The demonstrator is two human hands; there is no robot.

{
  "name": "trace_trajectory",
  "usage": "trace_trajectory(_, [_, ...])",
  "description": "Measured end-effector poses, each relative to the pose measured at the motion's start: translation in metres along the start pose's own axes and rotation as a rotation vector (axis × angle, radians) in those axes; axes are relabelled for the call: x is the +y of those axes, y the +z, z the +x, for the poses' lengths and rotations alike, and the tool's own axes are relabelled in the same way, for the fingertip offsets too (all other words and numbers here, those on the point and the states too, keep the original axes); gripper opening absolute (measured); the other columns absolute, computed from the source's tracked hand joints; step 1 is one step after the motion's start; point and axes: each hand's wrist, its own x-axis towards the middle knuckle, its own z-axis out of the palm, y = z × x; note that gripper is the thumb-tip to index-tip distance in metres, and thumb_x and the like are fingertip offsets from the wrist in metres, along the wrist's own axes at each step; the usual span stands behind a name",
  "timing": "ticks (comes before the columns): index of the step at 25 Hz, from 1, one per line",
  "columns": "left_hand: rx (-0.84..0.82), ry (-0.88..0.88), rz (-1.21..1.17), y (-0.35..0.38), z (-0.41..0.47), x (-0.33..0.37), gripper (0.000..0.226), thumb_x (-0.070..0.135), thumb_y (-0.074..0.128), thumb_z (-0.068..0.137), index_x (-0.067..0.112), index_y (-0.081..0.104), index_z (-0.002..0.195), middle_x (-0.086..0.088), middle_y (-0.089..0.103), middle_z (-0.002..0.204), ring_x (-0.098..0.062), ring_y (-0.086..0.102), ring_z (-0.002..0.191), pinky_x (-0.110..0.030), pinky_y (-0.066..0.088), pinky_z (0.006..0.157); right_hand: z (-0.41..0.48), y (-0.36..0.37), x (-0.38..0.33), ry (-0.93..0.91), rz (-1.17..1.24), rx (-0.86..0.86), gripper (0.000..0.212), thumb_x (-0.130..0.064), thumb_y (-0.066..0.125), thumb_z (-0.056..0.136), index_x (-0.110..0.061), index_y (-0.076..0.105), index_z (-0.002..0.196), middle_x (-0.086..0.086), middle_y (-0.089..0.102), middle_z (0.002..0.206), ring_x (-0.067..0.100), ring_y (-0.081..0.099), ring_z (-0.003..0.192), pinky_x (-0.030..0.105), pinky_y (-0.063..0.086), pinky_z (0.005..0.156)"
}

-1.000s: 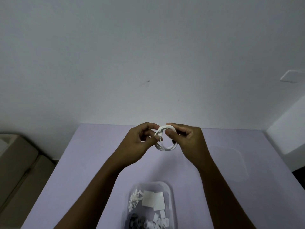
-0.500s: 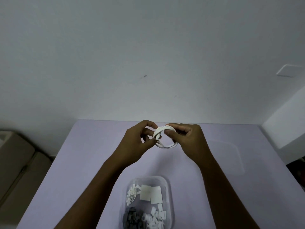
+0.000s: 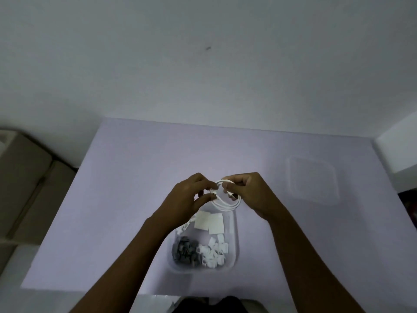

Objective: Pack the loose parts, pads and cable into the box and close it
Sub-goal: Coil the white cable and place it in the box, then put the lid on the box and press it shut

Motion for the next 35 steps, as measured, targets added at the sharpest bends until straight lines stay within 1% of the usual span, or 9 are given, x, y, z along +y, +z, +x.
trace_trajectory(5, [-0.107,-0.178,-0.124,0.032,-0.032,-0.047,0.017,0.027,0.077,0.082,0.025,0.073,0.098,0.013,0.062,0.091,-0.006,0.064,0.075,-0.014,0.046,0.067,0.005,0.037,0.069,0.151,-0.025,-0.045,0.015,-0.014,0.072,0.089,-0.011,0.078,0.102,0.016,0.076,0.093,0.017,0.065,0.075,0.030,0.052,0.070])
trace_trajectory(8, [-0.165,-0.333,-0.110,0.059,-0.046,-0.077,0.020,0.018,0.079,0.079,0.021,0.074,0.097,0.004,0.066,0.090,-0.010,0.065,0.076,-0.025,0.053,0.073,0.014,0.064,0.113,0.233,-0.080,0.013,0.014,-0.009,0.071,0.088,-0.006,0.077,0.101,0.014,0.076,0.092,0.012,0.065,0.071,0.026,0.052,0.066])
trace_trajectory(12, [-0.118,-0.559,-0.110,0.104,-0.057,-0.104,0.019,-0.002,0.064,0.081,0.012,0.068,0.094,-0.009,0.066,0.094,-0.024,0.065,0.084,-0.036,0.054,0.080,0.026,0.099,0.160,0.296,-0.144,0.116,0.011,-0.009,0.072,0.087,-0.005,0.075,0.097,0.008,0.073,0.086,0.018,0.065,0.076,0.032,0.051,0.072])
trace_trajectory(16, [-0.159,-0.699,-0.088,0.129,-0.067,-0.117,0.018,-0.001,0.058,0.086,0.006,0.069,0.098,-0.012,0.069,0.100,-0.017,0.059,0.083,-0.023,0.044,0.074,0.029,0.118,0.186,0.270,-0.293,0.097,0.011,-0.009,0.070,0.087,-0.003,0.075,0.095,0.009,0.074,0.089,0.015,0.062,0.079,0.023,0.040,0.070])
trace_trajectory(20, [-0.182,-0.727,-0.066,0.137,-0.076,-0.118,0.017,0.000,0.058,0.085,0.004,0.071,0.095,-0.013,0.071,0.099,-0.019,0.059,0.084,-0.025,0.046,0.077,0.022,0.116,0.197,0.317,-0.398,0.050,0.029,-0.010,0.066,0.091,-0.001,0.068,0.119,0.013,0.071,0.119,0.026,0.064,0.112,0.028,0.046,0.091])
trace_trajectory(23, [-0.128,-0.757,-0.082,0.139,-0.072,-0.116,0.022,-0.002,0.056,0.085,0.004,0.070,0.101,-0.013,0.071,0.104,-0.025,0.064,0.093,-0.022,0.044,0.079,0.017,0.109,0.195,0.307,-0.440,0.030,0.042,-0.011,0.062,0.095,-0.001,0.056,0.135,0.014,0.061,0.136,0.026,0.056,0.128,0.022,0.039,0.101])
trace_trajectory(27, [0.039,-0.724,-0.075,0.138,-0.040,-0.094,0.022,-0.001,0.058,0.085,0.010,0.067,0.101,-0.005,0.065,0.099,-0.017,0.061,0.085,-0.022,0.046,0.075,0.013,0.081,0.171,0.199,-0.359,0.163,0.032,-0.007,0.060,0.095,-0.005,0.065,0.127,0.011,0.069,0.126,0.023,0.065,0.116,0.028,0.049,0.101])
trace_trajectory(30, [0.165,-0.584,-0.077,0.145,-0.002,-0.063,0.018,0.002,0.058,0.086,0.011,0.065,0.100,-0.002,0.064,0.093,-0.013,0.058,0.078,-0.021,0.046,0.071,0.012,0.032,0.158,0.134,-0.205,0.336,0.023,-0.008,0.063,0.094,-0.011,0.072,0.114,0.001,0.074,0.109,0.016,0.070,0.100,0.040,0.058,0.091])
trace_trajectory(35, [0.009,-0.456,-0.113,0.205,0.100,-0.018,0.019,0.022,0.064,0.089,0.015,0.063,0.106,0.000,0.064,0.093,-0.013,0.060,0.079,-0.025,0.049,0.073,0.007,-0.100,0.166,0.252,-0.124,0.594,0.019,-0.012,0.061,0.096,-0.015,0.071,0.111,-0.001,0.073,0.106,0.016,0.069,0.096,0.043,0.060,0.086])
